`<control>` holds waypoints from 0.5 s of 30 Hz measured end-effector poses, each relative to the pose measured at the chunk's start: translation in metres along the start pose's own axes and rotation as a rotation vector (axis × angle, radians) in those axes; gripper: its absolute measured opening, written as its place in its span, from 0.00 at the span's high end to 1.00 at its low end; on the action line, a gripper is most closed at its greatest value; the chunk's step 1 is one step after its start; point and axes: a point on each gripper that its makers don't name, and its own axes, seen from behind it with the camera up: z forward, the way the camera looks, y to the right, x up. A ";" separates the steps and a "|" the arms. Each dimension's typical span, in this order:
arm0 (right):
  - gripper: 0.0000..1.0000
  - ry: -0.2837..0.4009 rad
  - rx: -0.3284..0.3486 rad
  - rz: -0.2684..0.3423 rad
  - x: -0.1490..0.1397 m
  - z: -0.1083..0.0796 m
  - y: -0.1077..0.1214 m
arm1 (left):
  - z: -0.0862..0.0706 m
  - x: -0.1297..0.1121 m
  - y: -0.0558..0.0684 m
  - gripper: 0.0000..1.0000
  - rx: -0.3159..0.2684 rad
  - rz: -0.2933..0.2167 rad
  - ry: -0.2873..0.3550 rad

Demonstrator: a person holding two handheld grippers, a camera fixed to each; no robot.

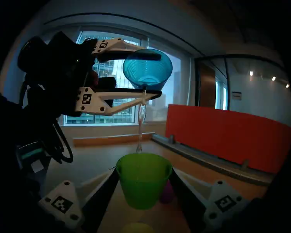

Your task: Pour water

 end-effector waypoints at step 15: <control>0.09 0.000 0.002 -0.004 0.001 0.002 -0.002 | -0.004 0.001 -0.005 0.15 0.001 0.049 -0.006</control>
